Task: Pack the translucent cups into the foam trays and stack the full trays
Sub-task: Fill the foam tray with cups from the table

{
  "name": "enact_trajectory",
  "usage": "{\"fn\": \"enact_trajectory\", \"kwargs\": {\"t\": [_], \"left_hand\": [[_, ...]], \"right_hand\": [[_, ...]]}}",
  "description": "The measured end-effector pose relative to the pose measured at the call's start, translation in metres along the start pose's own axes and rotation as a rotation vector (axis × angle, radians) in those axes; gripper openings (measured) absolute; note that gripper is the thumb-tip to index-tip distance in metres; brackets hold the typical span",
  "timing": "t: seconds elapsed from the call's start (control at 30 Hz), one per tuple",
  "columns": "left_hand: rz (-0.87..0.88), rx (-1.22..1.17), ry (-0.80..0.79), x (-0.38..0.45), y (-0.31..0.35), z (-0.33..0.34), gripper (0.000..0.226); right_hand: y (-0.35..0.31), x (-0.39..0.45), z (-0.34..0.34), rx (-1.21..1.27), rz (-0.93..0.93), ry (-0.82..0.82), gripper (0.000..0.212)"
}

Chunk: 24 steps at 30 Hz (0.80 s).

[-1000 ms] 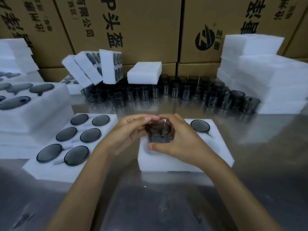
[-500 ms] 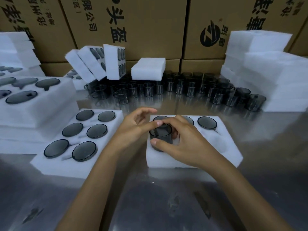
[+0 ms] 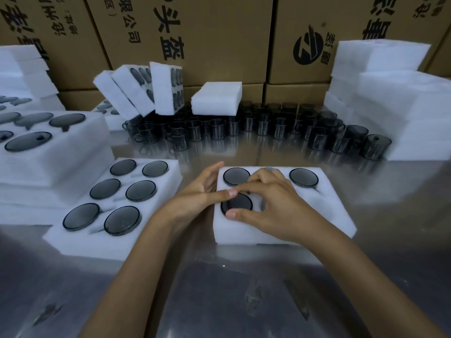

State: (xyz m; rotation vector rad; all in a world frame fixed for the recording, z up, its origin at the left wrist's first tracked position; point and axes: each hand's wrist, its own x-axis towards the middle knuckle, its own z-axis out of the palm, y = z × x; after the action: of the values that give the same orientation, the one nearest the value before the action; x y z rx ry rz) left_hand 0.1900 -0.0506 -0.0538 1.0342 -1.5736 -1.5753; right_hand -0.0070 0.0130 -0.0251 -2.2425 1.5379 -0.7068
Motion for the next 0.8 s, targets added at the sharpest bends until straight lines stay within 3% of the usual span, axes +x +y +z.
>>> {"fn": "enact_trajectory", "kwargs": {"t": [0.17,0.27,0.37,0.47,0.53,0.6,0.67,0.8], "left_hand": [[-0.01,-0.004,0.018,-0.001,-0.003,0.001,0.102],[0.087,-0.083,0.2,-0.002,0.005,0.001,0.063],[0.205,0.043,0.521,0.015,0.024,-0.008,0.019],[0.19,0.202,0.673,0.052,0.047,-0.029,0.018],[0.084,0.417,0.706,0.085,0.059,-0.051,0.023],[-0.128,0.629,0.68,0.115,0.061,-0.076,0.04],[-0.302,0.846,0.63,0.132,0.057,-0.093,0.04],[-0.255,0.995,0.642,0.141,0.039,-0.102,0.021]], "right_hand": [[-0.001,0.017,-0.016,-0.083,-0.017,-0.111,0.056],[0.005,0.025,-0.015,0.044,-0.016,-0.128,0.045],[0.018,0.036,-0.028,0.298,0.053,-0.19,0.039],[0.035,0.045,-0.036,0.399,0.129,-0.079,0.031],[0.048,0.049,-0.027,0.133,0.165,0.035,0.026],[0.051,0.048,-0.013,-0.17,0.143,0.018,0.033],[0.052,0.048,-0.007,-0.195,0.099,0.039,0.032],[0.054,0.05,-0.006,-0.172,0.06,0.121,0.028]]}}
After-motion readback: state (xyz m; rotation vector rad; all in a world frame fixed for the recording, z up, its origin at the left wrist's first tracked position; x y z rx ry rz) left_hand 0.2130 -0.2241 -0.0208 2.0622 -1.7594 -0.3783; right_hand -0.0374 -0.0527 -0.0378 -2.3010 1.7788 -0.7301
